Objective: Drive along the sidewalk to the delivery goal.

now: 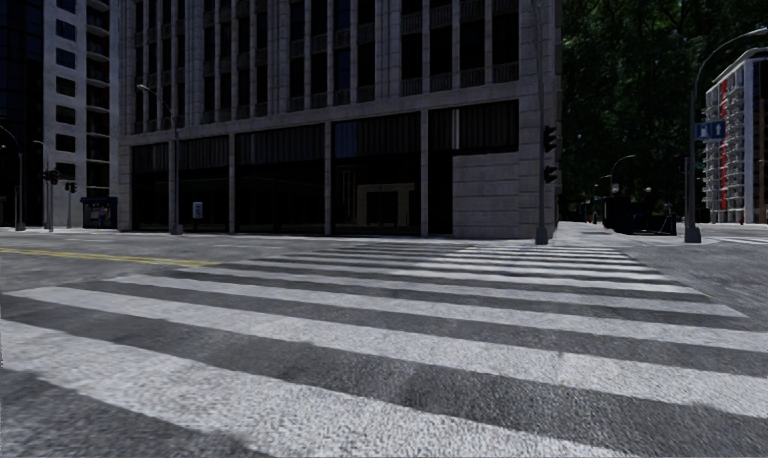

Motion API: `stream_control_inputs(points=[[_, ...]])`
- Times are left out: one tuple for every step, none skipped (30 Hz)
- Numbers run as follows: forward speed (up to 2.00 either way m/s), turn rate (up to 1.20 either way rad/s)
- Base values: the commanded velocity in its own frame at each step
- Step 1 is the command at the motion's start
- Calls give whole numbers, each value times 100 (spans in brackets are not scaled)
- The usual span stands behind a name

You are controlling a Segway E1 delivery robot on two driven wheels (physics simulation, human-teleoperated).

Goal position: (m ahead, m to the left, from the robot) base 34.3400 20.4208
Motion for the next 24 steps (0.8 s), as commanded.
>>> stream_control_inputs(points=[[200, -16], [200, -16], [200, -16], [200, -16], [200, -16], [200, -16], [200, -16], [200, -16], [200, -16], [200, -16], [200, -16], [200, -16], [200, -16], [200, -16], [200, -16], [200, -16], [200, -16], [200, -16], [200, -16], [200, -23], [200, -26], [200, -27], [200, -27], [200, -27]])
